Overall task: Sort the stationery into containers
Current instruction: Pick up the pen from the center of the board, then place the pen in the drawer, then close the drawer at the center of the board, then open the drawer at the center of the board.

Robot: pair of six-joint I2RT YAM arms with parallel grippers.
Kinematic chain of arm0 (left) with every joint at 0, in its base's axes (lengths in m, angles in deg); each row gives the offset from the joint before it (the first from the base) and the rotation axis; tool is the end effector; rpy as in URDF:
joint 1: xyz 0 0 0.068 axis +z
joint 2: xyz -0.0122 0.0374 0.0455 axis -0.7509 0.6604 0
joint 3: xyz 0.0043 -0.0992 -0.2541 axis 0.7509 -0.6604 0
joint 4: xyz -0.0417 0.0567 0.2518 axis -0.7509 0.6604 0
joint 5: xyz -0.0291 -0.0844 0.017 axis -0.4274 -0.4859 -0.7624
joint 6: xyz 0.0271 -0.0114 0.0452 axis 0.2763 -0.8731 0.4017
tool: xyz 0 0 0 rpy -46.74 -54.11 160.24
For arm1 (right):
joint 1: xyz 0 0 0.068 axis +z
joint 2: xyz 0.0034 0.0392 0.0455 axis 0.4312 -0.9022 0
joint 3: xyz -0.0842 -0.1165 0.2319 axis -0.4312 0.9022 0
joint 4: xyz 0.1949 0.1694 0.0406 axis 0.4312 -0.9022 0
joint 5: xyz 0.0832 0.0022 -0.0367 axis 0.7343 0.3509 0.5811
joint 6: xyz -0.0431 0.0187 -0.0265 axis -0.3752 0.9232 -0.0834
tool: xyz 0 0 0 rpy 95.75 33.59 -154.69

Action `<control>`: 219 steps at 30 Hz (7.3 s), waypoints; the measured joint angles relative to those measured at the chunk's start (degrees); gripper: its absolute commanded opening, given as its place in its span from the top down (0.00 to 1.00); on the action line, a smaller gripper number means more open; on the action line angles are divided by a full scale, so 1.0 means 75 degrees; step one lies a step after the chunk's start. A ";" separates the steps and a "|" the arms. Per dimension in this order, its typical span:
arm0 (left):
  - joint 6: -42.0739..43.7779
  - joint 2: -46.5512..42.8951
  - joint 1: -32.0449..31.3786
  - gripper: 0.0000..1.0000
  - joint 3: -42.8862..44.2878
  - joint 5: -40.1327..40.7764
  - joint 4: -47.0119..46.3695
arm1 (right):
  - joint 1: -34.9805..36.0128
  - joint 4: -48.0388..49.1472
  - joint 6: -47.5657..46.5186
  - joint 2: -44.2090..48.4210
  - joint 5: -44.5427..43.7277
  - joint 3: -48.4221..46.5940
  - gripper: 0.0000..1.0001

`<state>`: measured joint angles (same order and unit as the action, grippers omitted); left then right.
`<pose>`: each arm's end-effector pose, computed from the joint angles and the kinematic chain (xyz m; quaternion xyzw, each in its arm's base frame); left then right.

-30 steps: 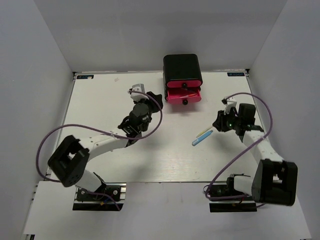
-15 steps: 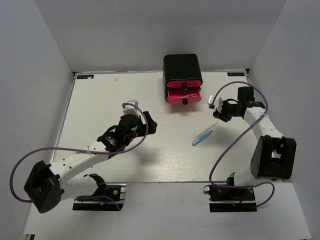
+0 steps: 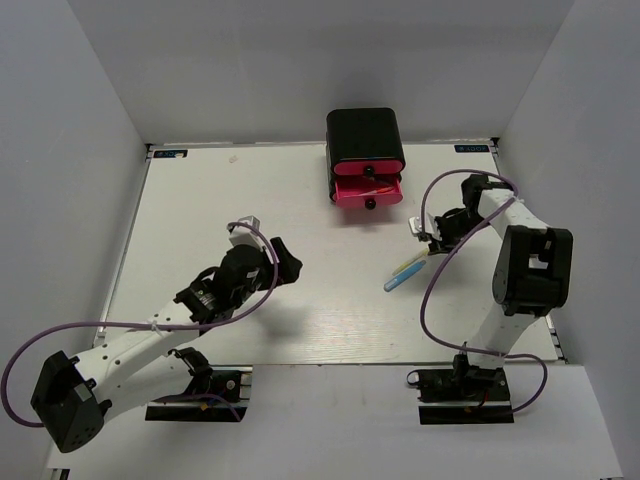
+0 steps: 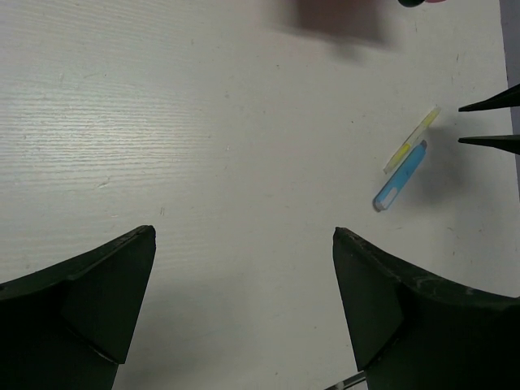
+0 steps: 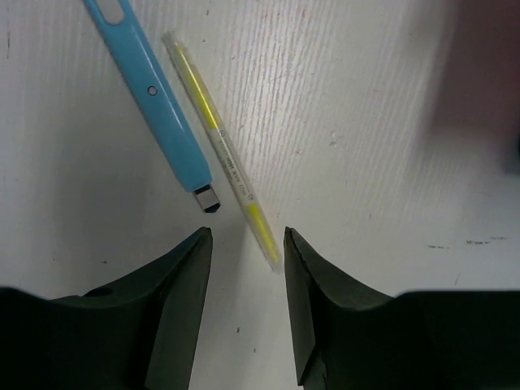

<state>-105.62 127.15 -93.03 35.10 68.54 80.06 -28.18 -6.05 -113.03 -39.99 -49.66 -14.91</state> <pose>0.1524 -0.1345 0.2421 -0.0695 0.8671 -0.2402 0.4309 0.3235 0.0053 0.2004 -0.7810 0.5488 0.1311 0.2678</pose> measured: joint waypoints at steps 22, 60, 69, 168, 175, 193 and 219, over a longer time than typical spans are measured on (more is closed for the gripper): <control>-0.0119 0.0857 0.0000 0.00 -0.0023 -0.0198 0.0009 | 0.0312 0.0023 -0.0265 -0.1670 -0.1137 -0.0988 0.62; -0.0178 0.1396 0.0000 0.00 0.0009 -0.0868 -0.1032 | 0.1580 0.2541 0.4033 0.0283 0.0644 -0.1853 1.00; -0.0216 0.0962 0.0000 0.00 -0.0003 -0.0854 -0.1023 | 0.1958 0.3500 0.4590 -0.0892 -0.0382 -0.2760 0.96; -0.0781 0.9285 0.0105 0.52 0.4447 -0.0507 -0.6534 | 0.1979 0.6895 1.0570 0.2075 -0.1545 0.2830 0.76; -0.1268 1.0523 0.0216 0.41 0.5901 -0.0184 -0.6592 | 0.1480 0.6968 1.1118 0.3110 -0.1370 0.3582 0.93; -0.1807 1.1383 0.0347 0.48 0.7332 0.0641 -0.5925 | 0.0793 0.7000 1.1188 0.3348 -0.1090 0.3876 0.90; -0.1737 0.9879 0.0198 0.64 0.4147 -0.0248 -0.7551 | 0.0711 0.2326 0.4301 0.1687 0.1667 0.2346 0.24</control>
<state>-118.64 201.25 -91.54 66.20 66.68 23.43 -22.85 11.39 -80.77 -27.34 -37.16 2.68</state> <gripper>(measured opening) 0.438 0.765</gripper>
